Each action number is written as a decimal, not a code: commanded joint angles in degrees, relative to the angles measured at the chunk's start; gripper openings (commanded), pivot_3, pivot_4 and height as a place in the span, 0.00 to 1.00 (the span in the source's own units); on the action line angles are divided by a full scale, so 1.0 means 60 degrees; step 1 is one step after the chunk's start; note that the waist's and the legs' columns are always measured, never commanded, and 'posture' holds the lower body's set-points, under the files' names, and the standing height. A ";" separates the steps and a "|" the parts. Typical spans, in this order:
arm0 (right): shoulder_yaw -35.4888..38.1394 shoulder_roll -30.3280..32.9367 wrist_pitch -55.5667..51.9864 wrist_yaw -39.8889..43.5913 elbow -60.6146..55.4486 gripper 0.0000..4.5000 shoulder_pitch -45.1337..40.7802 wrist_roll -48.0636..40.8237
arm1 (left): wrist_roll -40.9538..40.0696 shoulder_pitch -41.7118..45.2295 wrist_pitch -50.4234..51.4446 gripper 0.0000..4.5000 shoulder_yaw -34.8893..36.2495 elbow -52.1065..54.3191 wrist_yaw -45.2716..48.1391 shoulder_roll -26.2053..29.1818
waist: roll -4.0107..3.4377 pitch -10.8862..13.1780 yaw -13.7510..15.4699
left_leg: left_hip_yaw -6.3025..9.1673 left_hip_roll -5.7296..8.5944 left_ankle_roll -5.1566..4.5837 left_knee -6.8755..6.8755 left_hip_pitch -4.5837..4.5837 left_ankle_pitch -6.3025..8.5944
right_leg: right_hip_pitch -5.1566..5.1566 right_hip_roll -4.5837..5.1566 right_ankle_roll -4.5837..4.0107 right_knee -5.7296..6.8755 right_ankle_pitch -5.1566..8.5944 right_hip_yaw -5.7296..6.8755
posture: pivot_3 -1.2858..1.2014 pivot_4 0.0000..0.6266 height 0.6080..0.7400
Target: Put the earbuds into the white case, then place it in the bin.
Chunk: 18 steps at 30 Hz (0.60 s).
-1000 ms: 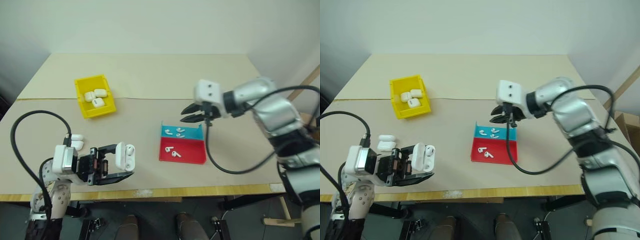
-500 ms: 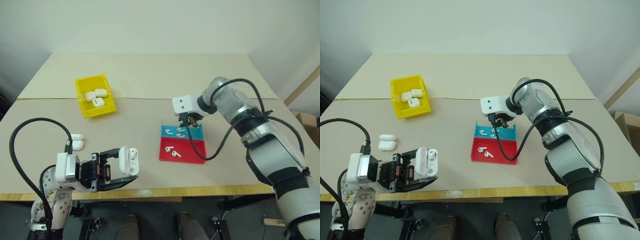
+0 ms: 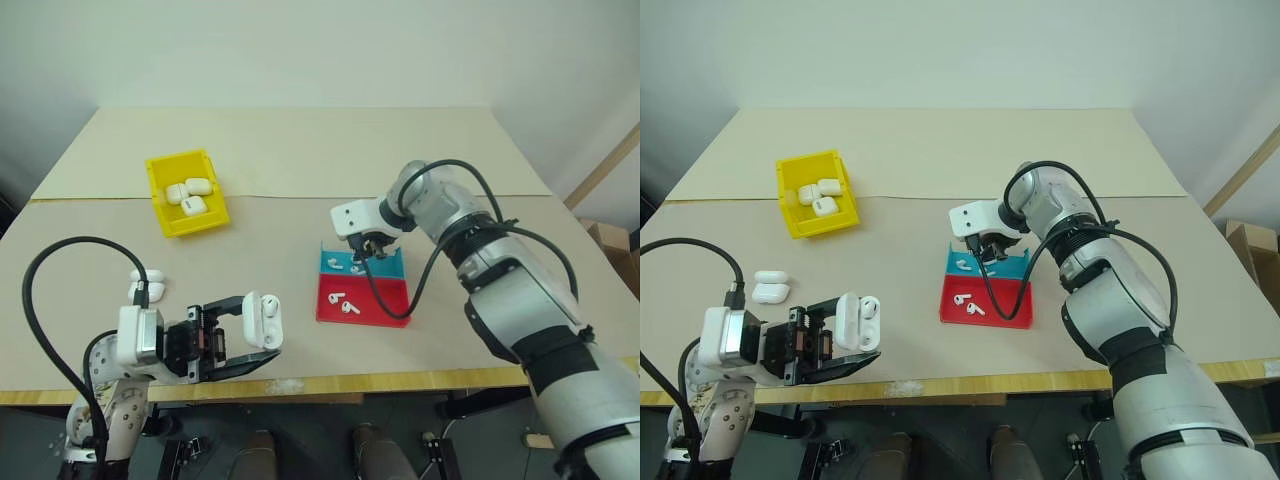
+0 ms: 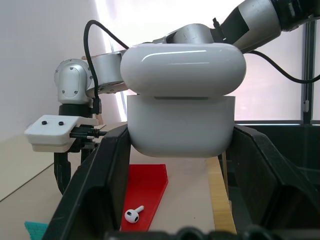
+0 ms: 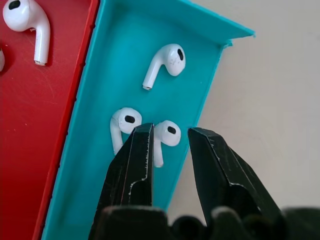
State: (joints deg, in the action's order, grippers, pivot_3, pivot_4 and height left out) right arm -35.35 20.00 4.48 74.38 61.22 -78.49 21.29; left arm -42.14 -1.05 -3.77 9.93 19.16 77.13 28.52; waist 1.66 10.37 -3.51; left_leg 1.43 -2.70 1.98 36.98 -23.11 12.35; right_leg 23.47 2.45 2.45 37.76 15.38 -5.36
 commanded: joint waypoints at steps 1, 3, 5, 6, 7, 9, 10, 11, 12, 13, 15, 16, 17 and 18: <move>0.0219 0.0012 0.0199 -0.0079 0.0108 0.32 -0.0313 0.0172 | -0.0048 0.0065 -0.0208 0.60 -0.0023 0.0268 -0.0072 -0.0028 | 0.0000 0.0000 -0.0012 | 0.0000 0.0000 0.0000 0.0000 0.0000 0.0000 | 0.0000 0.0000 0.0000 0.0000 0.0000 0.0000 | 0.52 0.24 1.00; 0.0237 -0.0018 0.0193 -0.0127 0.0172 0.32 -0.0286 0.0249 | -0.0041 0.0045 -0.0221 0.60 -0.0032 0.0286 -0.0095 -0.0038 | 0.0000 0.0000 -0.0028 | 0.0000 0.0000 0.0000 0.0000 0.0000 0.0000 | 0.0000 0.0000 0.0000 0.0000 0.0000 0.0000 | 0.52 0.24 1.00; 0.0263 -0.0045 0.0185 -0.0159 0.0243 0.32 -0.0267 0.0295 | -0.0017 0.0025 -0.0251 0.60 -0.0050 0.0282 -0.0092 -0.0055 | 0.0000 0.0000 -0.0048 | 0.0000 0.0000 0.0000 0.0000 0.0000 0.0000 | 0.0000 0.0000 0.0000 0.0001 0.0000 0.0000 | 0.52 0.24 1.00; 0.0260 -0.0063 0.0201 -0.0223 0.0291 0.32 -0.0258 0.0337 | -0.0006 0.0023 -0.0268 0.60 -0.0057 0.0264 -0.0083 -0.0062 | 0.0000 0.0000 -0.0061 | 0.0000 0.0000 0.0000 0.0000 0.0000 0.0000 | 0.0000 0.0000 0.0000 0.0002 0.0000 0.0000 | 0.52 0.24 1.00; 0.0248 -0.0067 0.0229 -0.0315 0.0319 0.32 -0.0245 0.0393 | 0.0007 0.0018 -0.0279 0.60 -0.0070 0.0268 -0.0091 -0.0075 | 0.0000 0.0000 -0.0068 | 0.0000 0.0000 0.0000 0.0000 0.0002 0.0000 | 0.0000 0.0000 0.0000 0.0005 0.0000 -0.0001 | 0.52 0.24 1.00; 0.0302 -0.0122 0.0185 -0.0370 0.0410 0.32 -0.0247 0.0426 | 0.0018 0.0018 -0.0284 0.60 -0.0081 0.0272 -0.0106 -0.0099 | 0.0000 0.0000 -0.0074 | 0.0000 0.0000 0.0000 0.0000 0.0004 0.0000 | 0.0000 -0.0001 0.0000 0.0009 0.0000 -0.0001 | 0.52 0.24 1.00; 0.0292 -0.0134 0.0223 -0.0416 0.0433 0.32 -0.0246 0.0472 | 0.0025 0.0020 -0.0282 0.60 -0.0088 0.0281 -0.0113 -0.0115 | 0.0000 0.0000 -0.0075 | 0.0000 0.0000 0.0000 0.0000 0.0003 0.0000 | 0.0001 -0.0001 0.0000 0.0011 0.0000 -0.0001 | 0.52 0.24 1.00; 0.0272 -0.0139 0.0240 -0.0453 0.0457 0.32 -0.0246 0.0523 | 0.0037 0.0017 -0.0285 0.60 -0.0101 0.0295 -0.0121 -0.0130 | 0.0000 0.0000 -0.0076 | 0.0000 0.0000 0.0000 0.0000 0.0005 0.0000 | 0.0001 -0.0001 0.0000 0.0013 0.0000 -0.0002 | 0.52 0.24 1.00; 0.0280 -0.0162 0.0216 -0.0475 0.0494 0.32 -0.0251 0.0538 | 0.0042 0.0017 -0.0288 0.60 -0.0110 0.0298 -0.0128 -0.0139 | -0.0001 0.0000 -0.0076 | 0.0000 0.0000 0.0000 0.0000 0.0006 0.0000 | 0.0001 -0.0001 0.0000 0.0014 0.0000 -0.0002 | 0.52 0.24 1.00; 0.0293 -0.0174 0.0219 -0.0490 0.0514 0.32 -0.0248 0.0546 | 0.0050 0.0008 -0.0296 0.60 -0.0128 0.0311 -0.0144 -0.0145 | -0.0001 0.0000 -0.0077 | 0.0000 0.0000 0.0000 0.0000 0.0005 0.0000 | 0.0001 -0.0001 0.0000 0.0014 0.0000 -0.0003 | 0.52 0.24 1.00; 0.0298 -0.0191 0.0251 -0.0493 0.0542 0.32 -0.0244 0.0569 | 0.0055 -0.0007 -0.0336 0.60 -0.0153 0.0309 -0.0157 -0.0144 | -0.0001 0.0000 -0.0077 | 0.0000 0.0000 0.0000 0.0000 0.0005 0.0000 | 0.0001 -0.0001 0.0000 0.0015 0.0000 -0.0003 | 0.52 0.24 1.00; 0.0313 -0.0199 0.0287 -0.0456 0.0541 0.32 -0.0238 0.0554 | 0.0049 -0.0018 -0.0346 0.60 -0.0159 0.0309 -0.0163 -0.0137 | -0.0001 0.0000 -0.0077 | 0.0000 0.0000 0.0000 0.0000 0.0005 0.0000 | 0.0001 -0.0001 0.0000 0.0015 0.0000 -0.0003 | 0.52 0.24 1.00; 0.0322 -0.0215 0.0299 -0.0434 0.0541 0.32 -0.0238 0.0554 | 0.0038 -0.0022 -0.0356 0.60 -0.0155 0.0300 -0.0162 -0.0129 | -0.0001 0.0000 -0.0078 | 0.0000 0.0000 0.0000 0.0000 0.0006 0.0000 | 0.0001 -0.0001 0.0000 0.0016 0.0000 -0.0003 | 0.52 0.24 1.00; 0.0332 -0.0217 0.0306 -0.0408 0.0532 0.32 -0.0233 0.0554 | 0.0038 -0.0035 -0.0359 0.60 -0.0161 0.0313 -0.0175 -0.0127 | -0.0001 0.0000 -0.0080 | 0.0000 0.0000 0.0000 0.0000 0.0006 0.0000 | 0.0001 -0.0001 0.0000 0.0016 0.0000 -0.0003 | 0.52 0.24 1.00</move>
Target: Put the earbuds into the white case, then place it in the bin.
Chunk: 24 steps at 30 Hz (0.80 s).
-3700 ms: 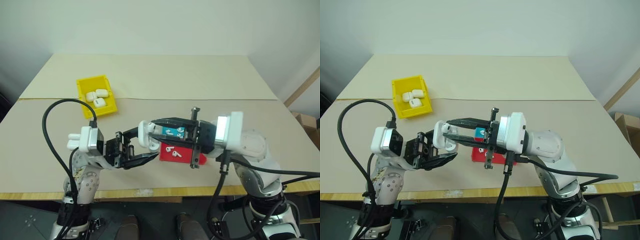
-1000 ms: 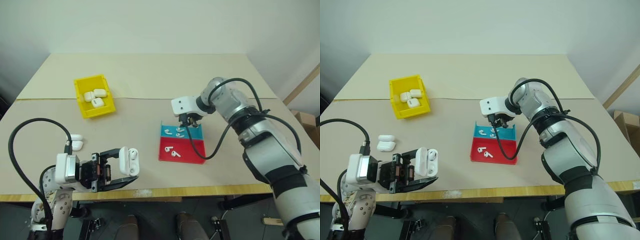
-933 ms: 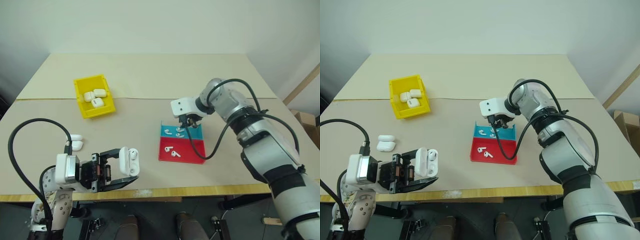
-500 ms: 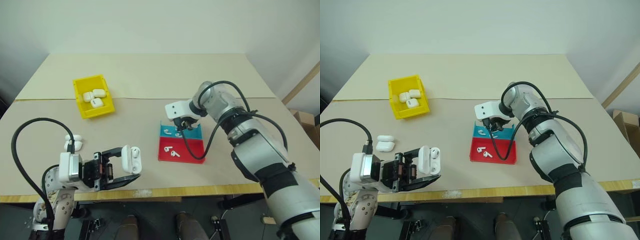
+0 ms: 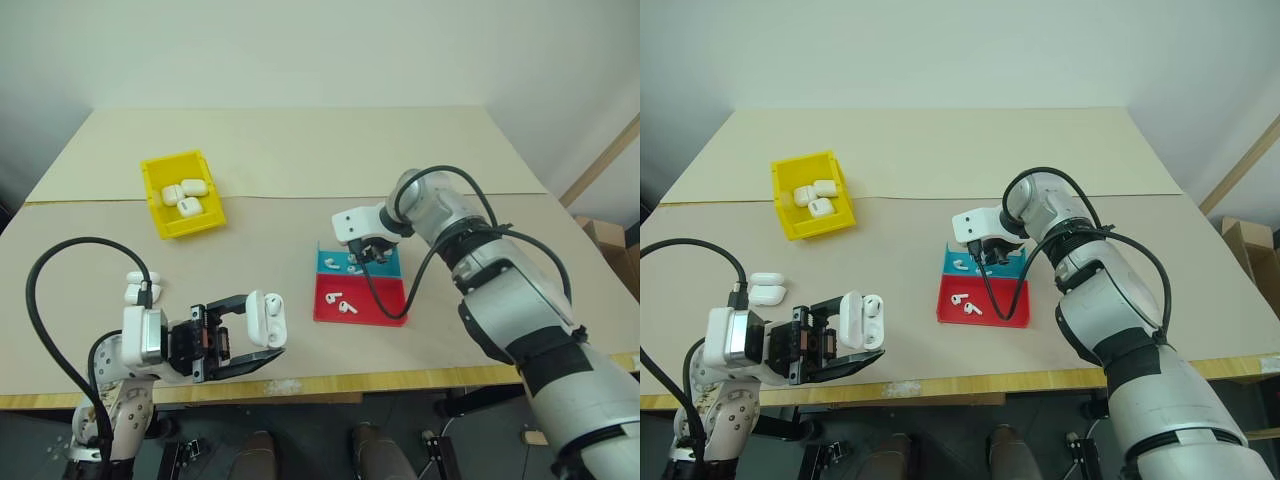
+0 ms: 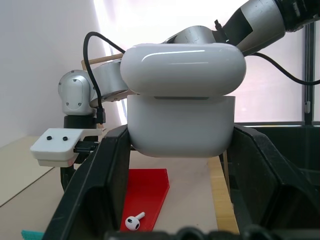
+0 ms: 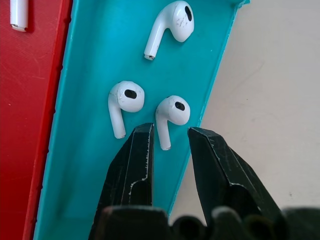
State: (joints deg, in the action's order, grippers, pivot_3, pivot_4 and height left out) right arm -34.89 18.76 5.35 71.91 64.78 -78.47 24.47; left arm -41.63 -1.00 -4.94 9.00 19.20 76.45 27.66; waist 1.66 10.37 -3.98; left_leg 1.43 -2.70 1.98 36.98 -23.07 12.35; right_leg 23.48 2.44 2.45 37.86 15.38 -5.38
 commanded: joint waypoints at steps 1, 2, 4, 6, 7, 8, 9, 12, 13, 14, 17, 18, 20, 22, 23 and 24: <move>0.0262 -0.0035 0.0175 -0.0024 -0.0047 0.32 -0.0235 0.0032 | -0.0041 -0.0045 -0.0180 0.60 -0.0004 0.0286 -0.0053 0.0018 | 0.0000 0.0000 -0.0002 | 0.0000 0.0000 0.0000 0.0000 0.0000 0.0000 | 0.0000 0.0000 0.0000 0.0000 0.0000 0.0000 | 0.52 0.24 1.00; 0.0267 -0.0044 0.0190 -0.0045 -0.0040 0.32 -0.0234 0.0041 | -0.0033 -0.0047 -0.0192 0.60 -0.0008 0.0282 -0.0055 0.0016 | 0.0000 0.0000 -0.0002 | 0.0000 0.0000 0.0000 0.0000 0.0000 0.0000 | 0.0000 0.0000 0.0000 0.0000 0.0000 0.0000 | 0.52 0.24 1.00; 0.0275 -0.0090 0.0186 -0.0077 -0.0009 0.32 -0.0245 0.0052 | -0.0027 -0.0046 -0.0201 0.60 -0.0011 0.0268 -0.0063 0.0011 | 0.0000 0.0000 -0.0002 | 0.0000 0.0000 0.0000 0.0000 0.0000 0.0000 | 0.0000 0.0000 0.0000 0.0001 0.0000 0.0000 | 0.52 0.24 1.00; 0.0304 -0.0131 0.0190 -0.0103 -0.0008 0.32 -0.0242 0.0037 | -0.0019 -0.0065 -0.0203 0.60 -0.0029 0.0303 -0.0083 0.0004 | 0.0000 0.0000 -0.0002 | 0.0000 0.0000 0.0000 0.0000 0.0000 0.0000 | 0.0000 0.0000 0.0000 0.0001 0.0000 0.0000 | 0.52 0.24 1.00; 0.0299 -0.0160 0.0191 -0.0126 -0.0006 0.32 -0.0243 0.0050 | -0.0020 -0.0081 -0.0201 0.60 -0.0042 0.0327 -0.0093 0.0000 | 0.0000 0.0000 -0.0004 | 0.0000 0.0000 0.0000 0.0000 0.0001 0.0000 | 0.0000 0.0000 0.0000 0.0002 0.0000 0.0000 | 0.52 0.24 1.00; 0.0301 -0.0193 0.0195 -0.0151 0.0007 0.32 -0.0249 0.0061 | -0.0025 -0.0088 -0.0205 0.60 -0.0048 0.0330 -0.0092 0.0001 | 0.0000 0.0000 -0.0005 | 0.0000 0.0000 0.0000 0.0000 0.0001 0.0000 | 0.0000 0.0000 0.0000 0.0002 0.0000 0.0000 | 0.52 0.24 1.00; 0.0299 -0.0218 0.0197 -0.0175 0.0021 0.32 -0.0257 0.0077 | -0.0028 -0.0089 -0.0210 0.60 -0.0051 0.0322 -0.0091 0.0003 | 0.0000 0.0000 -0.0007 | 0.0001 0.0000 0.0000 0.0000 0.0001 0.0000 | 0.0000 0.0000 0.0000 0.0003 0.0000 0.0000 | 0.52 0.24 1.00; 0.0295 -0.0265 0.0213 -0.0245 0.0068 0.32 -0.0265 0.0110 | -0.0021 -0.0106 -0.0242 0.60 -0.0056 0.0296 -0.0075 0.0006 | 0.0000 0.0000 -0.0005 | 0.0001 0.0000 0.0000 0.0000 0.0001 0.0000 | 0.0000 0.0000 0.0000 0.0003 0.0000 0.0000 | 0.52 0.24 1.00; 0.0286 -0.0278 0.0223 -0.0288 0.0094 0.32 -0.0266 0.0128 | -0.0016 -0.0113 -0.0247 0.60 -0.0062 0.0302 -0.0083 0.0003 | 0.0000 0.0000 -0.0004 | 0.0001 0.0000 0.0000 0.0000 0.0001 0.0000 | 0.0000 0.0000 0.0000 0.0003 0.0000 0.0000 | 0.52 0.24 1.00; 0.0266 -0.0290 0.0247 -0.0339 0.0127 0.32 -0.0267 0.0158 | -0.0016 -0.0118 -0.0249 0.60 -0.0063 0.0304 -0.0085 0.0002 | 0.0000 0.0000 -0.0004 | 0.0001 0.0001 0.0000 0.0000 0.0001 0.0000 | 0.0000 0.0000 0.0000 0.0002 0.0000 0.0000 | 0.52 0.24 1.00; 0.0281 -0.0310 0.0255 -0.0348 0.0204 0.32 -0.0261 0.0198 | -0.0011 -0.0132 -0.0256 0.60 -0.0068 0.0308 -0.0091 0.0000 | 0.0000 0.0000 -0.0004 | 0.0001 0.0001 0.0000 0.0000 0.0001 0.0000 | 0.0000 0.0000 0.0000 0.0003 0.0000 0.0000 | 0.52 0.24 1.00; 0.0277 -0.0303 0.0270 -0.0359 0.0217 0.32 -0.0254 0.0238 | -0.0012 -0.0143 -0.0258 0.60 -0.0065 0.0312 -0.0093 -0.0001 | 0.0000 0.0000 -0.0004 | 0.0001 0.0001 0.0000 0.0000 0.0001 0.0000 | 0.0000 0.0000 0.0000 0.0003 0.0000 0.0000 | 0.52 0.24 1.00; 0.0272 -0.0298 0.0295 -0.0402 0.0243 0.32 -0.0245 0.0287 | -0.0014 -0.0152 -0.0267 0.60 -0.0056 0.0301 -0.0088 -0.0002 | 0.0000 0.0000 -0.0004 | 0.0000 0.0001 0.0000 0.0000 0.0001 0.0000 | 0.0000 0.0000 0.0000 0.0003 0.0000 0.0000 | 0.52 0.24 1.00; 0.0282 -0.0292 0.0302 -0.0423 0.0263 0.32 -0.0237 0.0298 | 0.0000 -0.0170 -0.0278 0.60 -0.0061 0.0317 -0.0102 -0.0009 | 0.0000 0.0000 -0.0005 | 0.0000 0.0000 0.0000 0.0000 0.0001 0.0000 | 0.0000 0.0000 0.0000 0.0003 0.0000 -0.0001 | 0.52 0.24 1.00; 0.0267 -0.0292 0.0306 -0.0452 0.0287 0.32 -0.0235 0.0330 | 0.0002 -0.0176 -0.0283 0.60 -0.0063 0.0318 -0.0102 -0.0011 | 0.0000 0.0000 -0.0005 | 0.0000 0.0000 0.0000 0.0000 0.0001 0.0000 | 0.0000 0.0000 0.0000 0.0003 0.0000 0.0000 | 0.52 0.24 1.00; 0.0265 -0.0304 0.0295 -0.0473 0.0318 0.32 -0.0232 0.0344 | -0.0009 -0.0180 -0.0277 0.60 -0.0063 0.0317 -0.0100 -0.0013 | 0.0000 0.0000 -0.0005 | 0.0001 0.0000 0.0000 0.0000 0.0002 0.0000 | 0.0000 0.0000 0.0000 0.0003 0.0000 -0.0001 | 0.52 0.24 1.00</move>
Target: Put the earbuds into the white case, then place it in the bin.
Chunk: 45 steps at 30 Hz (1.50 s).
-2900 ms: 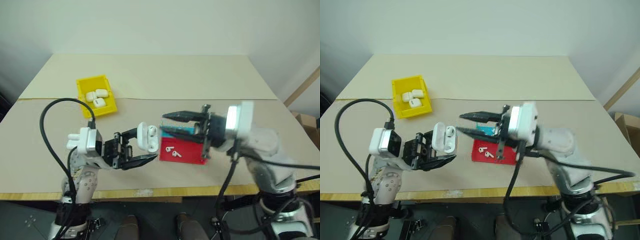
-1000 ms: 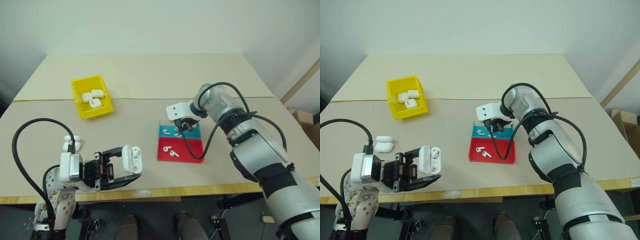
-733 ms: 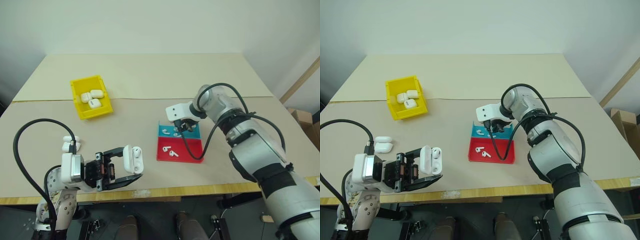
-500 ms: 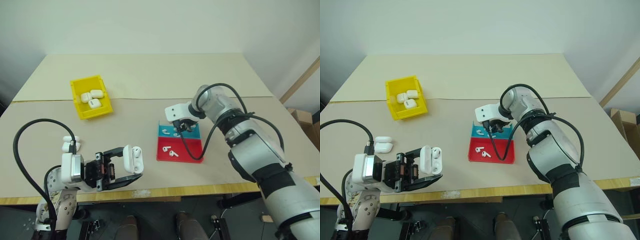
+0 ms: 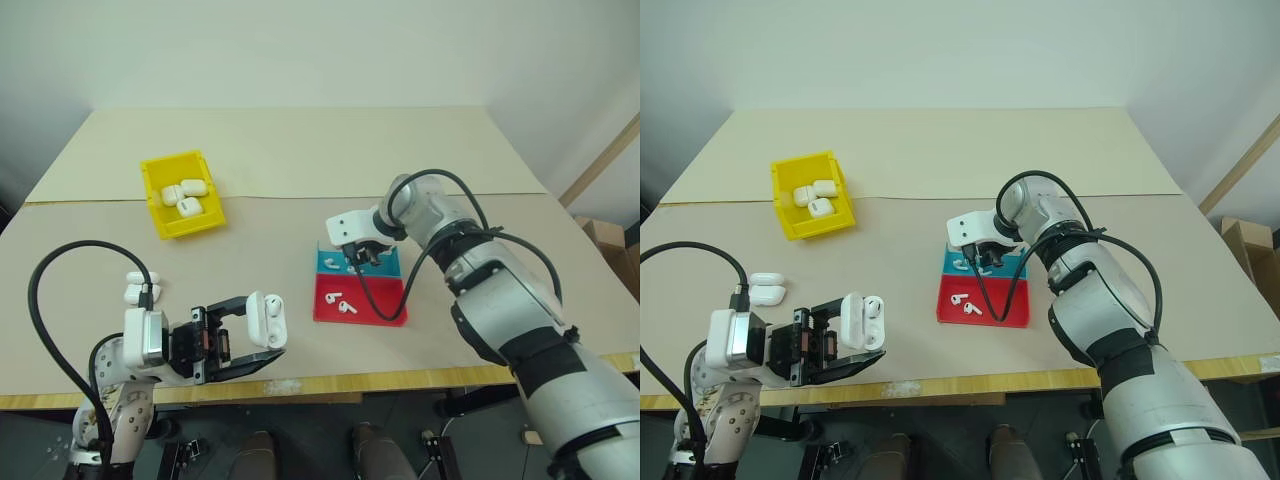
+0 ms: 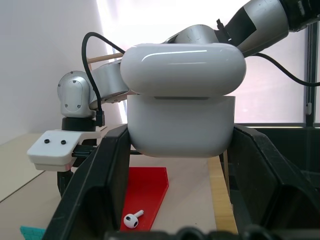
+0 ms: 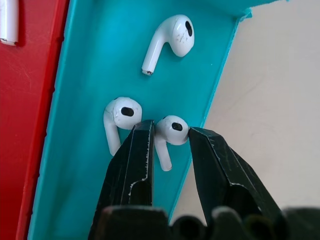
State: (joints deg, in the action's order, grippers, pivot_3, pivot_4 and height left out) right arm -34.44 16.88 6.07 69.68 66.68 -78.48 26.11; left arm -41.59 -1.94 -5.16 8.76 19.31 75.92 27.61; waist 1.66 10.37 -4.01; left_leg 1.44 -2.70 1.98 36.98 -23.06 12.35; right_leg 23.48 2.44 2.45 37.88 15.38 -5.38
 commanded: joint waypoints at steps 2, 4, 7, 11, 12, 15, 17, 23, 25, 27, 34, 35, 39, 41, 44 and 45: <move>0.0187 0.0005 0.0187 -0.0137 0.0027 0.32 -0.0224 0.0100 | -0.0017 -0.0032 -0.0241 0.60 -0.0034 0.0303 -0.0013 -0.0014 | 0.0000 0.0000 0.0000 | 0.0000 0.0000 0.0000 0.0000 0.0002 0.0000 | -0.0001 0.0000 0.0000 0.0001 0.0000 0.0000 | 0.52 0.24 1.00; 0.0188 0.0001 0.0189 -0.0161 0.0041 0.32 -0.0226 0.0131 | -0.0012 -0.0024 -0.0245 0.60 -0.0039 0.0290 -0.0010 -0.0017 | 0.0000 0.0000 0.0000 | -0.0001 0.0000 0.0000 0.0000 0.0003 0.0000 | -0.0001 0.0000 0.0000 0.0002 0.0000 0.0000 | 0.52 0.24 1.00; 0.0194 -0.0012 0.0198 -0.0140 0.0071 0.32 -0.0223 0.0165 | -0.0020 -0.0005 -0.0245 0.60 -0.0034 0.0266 0.0003 -0.0016 | 0.0000 0.0000 -0.0001 | -0.0001 0.0000 0.0000 0.0000 0.0004 0.0000 | -0.0002 0.0000 0.0000 0.0003 0.0000 -0.0001 | 0.52 0.24 1.00; 0.0198 0.0001 0.0205 -0.0111 0.0097 0.32 -0.0200 0.0207 | -0.0001 -0.0011 -0.0249 0.60 -0.0059 0.0288 -0.0019 -0.0035 | 0.0000 0.0000 0.0000 | -0.0001 0.0000 0.0000 0.0000 0.0004 0.0000 | -0.0002 0.0000 0.0000 0.0002 0.0000 -0.0001 | 0.52 0.24 1.00; 0.0198 0.0000 0.0207 -0.0116 0.0107 0.32 -0.0198 0.0216 | 0.0002 -0.0003 -0.0251 0.60 -0.0064 0.0283 -0.0022 -0.0038 | 0.0000 0.0000 -0.0001 | -0.0001 0.0000 0.0000 0.0000 0.0004 0.0000 | -0.0002 0.0000 0.0000 0.0003 0.0000 -0.0001 | 0.52 0.24 1.00; 0.0199 -0.0001 0.0259 -0.0124 0.0118 0.32 -0.0192 0.0229 | 0.0015 0.0026 -0.0268 0.60 -0.0078 0.0257 -0.0019 -0.0041 | 0.0000 0.0000 0.0000 | -0.0001 0.0000 0.0000 0.0000 0.0005 0.0000 | -0.0002 0.0000 0.0000 0.0003 0.0000 -0.0001 | 0.52 0.24 1.00; 0.0191 -0.0004 0.0301 -0.0101 0.0130 0.32 -0.0186 0.0247 | 0.0026 0.0038 -0.0276 0.60 -0.0089 0.0248 -0.0031 -0.0043 | 0.0000 0.0000 0.0000 | -0.0001 0.0000 0.0000 0.0000 0.0005 0.0000 | -0.0003 0.0000 0.0000 0.0003 0.0000 -0.0001 | 0.52 0.24 1.00; 0.0190 0.0002 0.0496 -0.0092 0.0134 0.14 -0.0128 0.0408 | 0.0057 0.0052 -0.0302 0.60 -0.0129 0.0243 -0.0057 -0.0059 | 0.0000 0.0000 -0.0001 | -0.0001 0.0000 0.0000 0.0000 0.0011 0.0000 | -0.0008 0.0000 0.0000 0.0003 0.0000 -0.0001 | 0.52 0.24 1.00; 0.0215 -0.0014 0.0468 -0.0137 0.0151 0.14 -0.0120 0.0436 | 0.0059 0.0048 -0.0302 0.60 -0.0137 0.0251 -0.0061 -0.0063 | 0.0000 0.0000 -0.0001 | -0.0001 0.0001 0.0000 0.0000 0.0012 0.0000 | -0.0009 0.0000 0.0000 0.0003 0.0000 -0.0001 | 0.52 0.24 1.00; 0.0266 -0.0019 0.0446 -0.0037 0.0132 0.14 -0.0117 0.0394 | 0.0042 0.0028 -0.0305 0.60 -0.0136 0.0264 -0.0050 -0.0052 | 0.0000 0.0000 -0.0001 | -0.0001 0.0001 0.0000 0.0000 0.0013 0.0000 | -0.0009 0.0000 0.0000 0.0003 0.0000 -0.0001 | 0.52 0.24 1.00; 0.0836 0.0292 0.0237 -0.0078 -0.0479 0.14 -0.0343 -0.0006 | -0.0047 0.0160 -0.0261 0.60 -0.0135 0.0271 -0.0126 -0.0074 | -0.0003 0.0002 0.0000 | -0.0001 0.0001 0.0000 0.0000 0.0011 0.0000 | -0.0009 0.0000 0.0000 0.0002 0.0000 -0.0002 | 0.52 0.24 1.00; 0.1096 0.0395 0.0068 -0.0079 -0.0701 0.14 -0.0397 -0.0224 | -0.0088 0.0207 -0.0213 0.60 -0.0139 0.0308 -0.0197 -0.0095 | -0.0004 0.0003 0.0002 | -0.0001 0.0001 0.0000 0.0000 0.0008 0.0000 | -0.0007 0.0000 0.0000 0.0002 0.0000 -0.0001 | 0.52 0.24 1.00; 0.2629 0.1092 -0.1378 0.0378 -0.3016 0.14 -0.0053 -0.1593 | -0.0339 0.0437 0.0032 0.60 -0.0180 0.0495 -0.0555 -0.0219 | -0.0006 0.0004 0.0019 | 0.0003 0.0001 0.0000 0.0000 -0.0001 0.0000 | -0.0003 0.0001 0.0000 0.0000 0.0000 0.0001 | 0.52 0.24 1.00; 0.3646 0.1526 -0.2778 0.0673 -0.5231 0.14 0.0598 -0.2667 | -0.0495 0.0581 0.0228 0.60 -0.0241 0.0593 -0.0818 -0.0316 | -0.0007 0.0004 0.0049 | 0.0008 0.0000 0.0000 0.0000 -0.0013 0.0000 | 0.0002 0.0001 0.0001 -0.0003 0.0000 0.0003 | 0.52 0.24 1.00; 0.5391 0.2035 -0.4360 0.0611 -0.8996 0.14 0.2148 -0.4593 | -0.0586 0.1004 0.0520 0.60 -0.0406 0.0605 -0.1107 -0.0407 | -0.0005 0.0003 0.0240 | 0.0024 0.0000 -0.0001 0.0000 -0.0020 0.0001 | -0.0009 0.0002 0.0001 -0.0019 0.0000 0.0019 | 0.52 0.24 1.00; 0.5818 0.2111 -0.4664 0.0451 -0.9999 0.14 0.2659 -0.5102 | -0.0581 0.1123 0.0565 0.60 -0.0437 0.0552 -0.1099 -0.0423 | -0.0005 0.0003 0.0250 | 0.0038 0.0000 -0.0001 0.0002 -0.0020 0.0001 | -0.0020 0.0003 0.0002 -0.0031 0.0001 0.0035 | 0.52 0.24 1.00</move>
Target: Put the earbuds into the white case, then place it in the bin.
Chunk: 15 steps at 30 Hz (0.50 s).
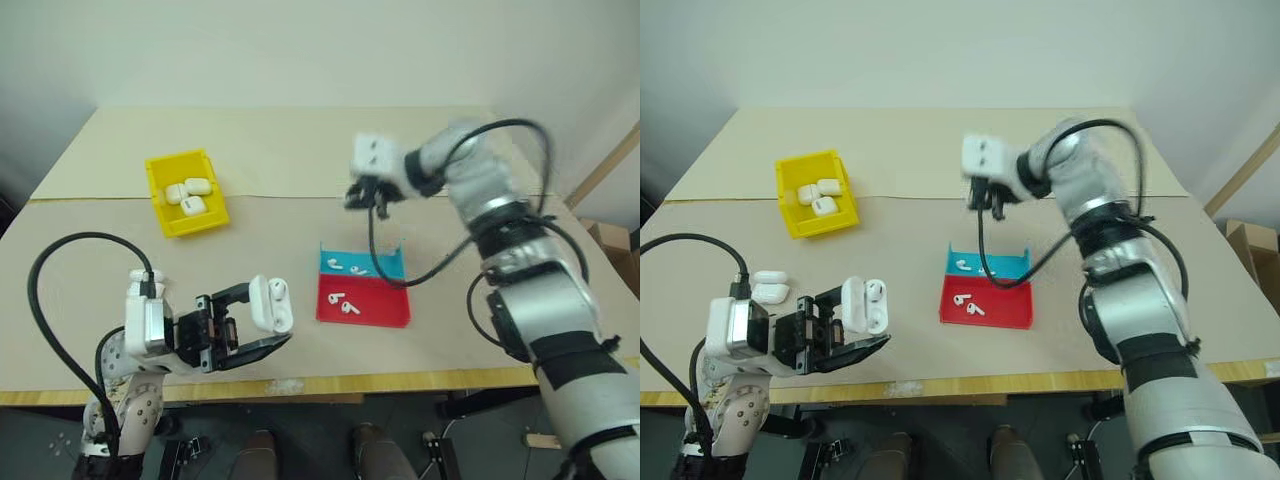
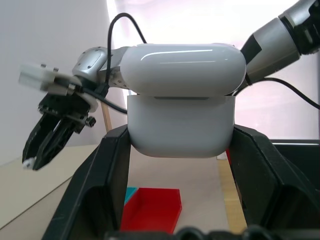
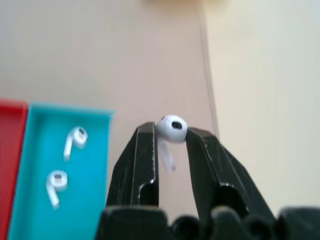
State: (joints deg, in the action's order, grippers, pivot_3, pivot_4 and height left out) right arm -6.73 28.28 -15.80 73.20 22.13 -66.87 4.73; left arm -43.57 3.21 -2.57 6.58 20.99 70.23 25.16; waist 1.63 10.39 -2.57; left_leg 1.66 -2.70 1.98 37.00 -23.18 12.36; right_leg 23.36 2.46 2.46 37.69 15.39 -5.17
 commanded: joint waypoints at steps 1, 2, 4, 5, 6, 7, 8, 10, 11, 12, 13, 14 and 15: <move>0.1909 0.0214 -0.1450 -0.0417 -0.3898 0.14 0.1477 -0.2305 | -0.0276 0.0443 0.0277 0.60 -0.0161 0.0265 -0.0314 -0.0092 | 0.0001 0.0000 0.0038 | -0.0006 0.0002 0.0000 0.0002 0.0002 0.0000 | -0.0002 0.0002 0.0000 0.0001 0.0000 -0.0006 | 0.52 0.24 1.00; 0.2336 0.0221 -0.1812 -0.0656 -0.4771 0.14 0.1966 -0.2823 | -0.0311 0.0557 0.0383 0.60 -0.0209 0.0260 -0.0432 -0.0139 | 0.0001 -0.0001 0.0057 | -0.0003 0.0003 0.0000 0.0004 0.0002 0.0000 | -0.0007 0.0002 0.0001 0.0002 0.0000 -0.0004 | 0.52 0.24 1.00; 0.3135 0.0046 -0.2086 -0.1280 -0.6258 0.14 0.2963 -0.3795 | -0.0405 0.0808 0.0461 0.60 -0.0262 0.0162 -0.0409 -0.0221 | 0.0001 -0.0001 0.0054 | 0.0000 0.0006 0.0000 0.0014 0.0006 0.0000 | -0.0018 0.0003 0.0002 0.0003 0.0000 -0.0001 | 0.52 0.24 1.00; 0.3564 -0.0017 -0.2486 -0.1528 -0.7076 0.14 0.3557 -0.4545 | -0.0439 0.0956 0.0515 0.60 -0.0305 0.0073 -0.0345 -0.0237 | 0.0000 -0.0001 0.0036 | 0.0002 0.0006 0.0000 0.0016 0.0007 0.0000 | -0.0022 0.0001 0.0003 0.0004 0.0000 0.0001 | 0.52 0.24 1.00; 0.3888 -0.0057 -0.2786 -0.1750 -0.7742 0.14 0.4051 -0.5172 | -0.0452 0.1068 0.0546 0.60 -0.0347 -0.0001 -0.0287 -0.0258 | 0.0000 -0.0001 0.0036 | -0.0005 0.0007 0.0000 0.0018 0.0012 0.0000 | -0.0021 0.0002 0.0004 0.0008 -0.0001 -0.0008 | 0.52 0.24 1.00; 0.4056 -0.0035 -0.3022 -0.1946 -0.8170 0.14 0.4362 -0.5627 | -0.0460 0.1140 0.0569 0.60 -0.0366 -0.0060 -0.0249 -0.0267 | 0.0000 -0.0001 0.0026 | -0.0002 0.0007 0.0000 0.0017 0.0016 -0.0001 | -0.0026 0.0000 0.0005 0.0008 -0.0001 -0.0005 | 0.52 0.24 1.00; 0.4263 -0.0197 -0.3105 -0.2228 -0.8752 0.14 0.4849 -0.6238 | -0.0455 0.1230 0.0578 0.60 -0.0417 -0.0164 -0.0143 -0.0282 | -0.0001 -0.0002 -0.0013 | 0.0000 0.0005 0.0000 0.0016 0.0021 0.0000 | -0.0032 -0.0003 0.0006 0.0005 -0.0001 -0.0004 | 0.52 0.24 1.00; 0.4475 -0.0640 -0.3392 -0.3041 -0.9733 0.14 0.5618 -0.7539 | -0.0415 0.1399 0.0587 0.60 -0.0533 -0.0352 0.0030 -0.0339 | 0.0001 -0.0002 -0.0039 | -0.0016 0.0006 0.0000 0.0009 0.0035 0.0000 | -0.0035 -0.0004 0.0007 0.0008 0.0000 -0.0020 | 0.52 0.24 1.00; 0.4507 -0.0773 -0.3495 -0.3378 -1.0048 0.14 0.5863 -0.8041 | -0.0399 0.1473 0.0600 0.60 -0.0561 -0.0439 0.0090 -0.0363 | 0.0000 -0.0002 -0.0055 | -0.0016 0.0003 0.0000 0.0007 0.0041 0.0000 | -0.0039 -0.0010 0.0007 0.0007 0.0001 -0.0023 | 0.52 0.24 1.00; 0.4445 -0.0891 -0.3443 -0.3618 -1.0322 0.14 0.6086 -0.8380 | -0.0386 0.1560 0.0590 0.60 -0.0584 -0.0537 0.0145 -0.0416 | -0.0002 -0.0002 -0.0065 | -0.0018 0.0003 0.0000 0.0004 0.0043 0.0000 | -0.0036 -0.0011 0.0008 0.0009 0.0001 -0.0028 | 0.52 0.24 1.00; 0.4318 -0.1114 -0.3407 -0.3996 -1.0628 0.14 0.6321 -0.8820 | -0.0333 0.1680 0.0573 0.60 -0.0638 -0.0649 0.0178 -0.0488 | -0.0002 -0.0002 -0.0068 | -0.0021 0.0005 0.0000 0.0003 0.0043 -0.0001 | -0.0035 -0.0011 0.0008 0.0012 0.0001 -0.0032 | 0.52 0.24 1.00; 0.4183 -0.1256 -0.3394 -0.4301 -1.0832 0.14 0.6475 -0.9127 | -0.0294 0.1785 0.0559 0.60 -0.0673 -0.0750 0.0207 -0.0550 | -0.0001 -0.0003 -0.0058 | -0.0022 0.0005 0.0000 0.0006 0.0043 -0.0001 | -0.0035 -0.0011 0.0009 0.0011 0.0001 -0.0032 | 0.52 0.24 1.00; 0.4085 -0.1312 -0.3381 -0.4552 -1.0967 0.14 0.6581 -0.9376 | -0.0265 0.1855 0.0550 0.60 -0.0694 -0.0818 0.0229 -0.0594 | -0.0001 -0.0003 -0.0038 | -0.0019 0.0005 0.0000 0.0006 0.0043 -0.0001 | -0.0039 -0.0011 0.0009 0.0010 0.0001 -0.0030 | 0.52 0.24 1.00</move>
State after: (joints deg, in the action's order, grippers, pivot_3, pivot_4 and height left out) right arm 18.07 20.43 -36.49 48.43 -40.86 -27.39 -47.97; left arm -44.98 13.41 1.34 2.50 15.72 71.15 21.84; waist 1.62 10.37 -2.80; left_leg 1.55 -2.67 1.98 37.03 -22.93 12.35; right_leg 23.12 2.39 2.52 37.74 15.40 -5.35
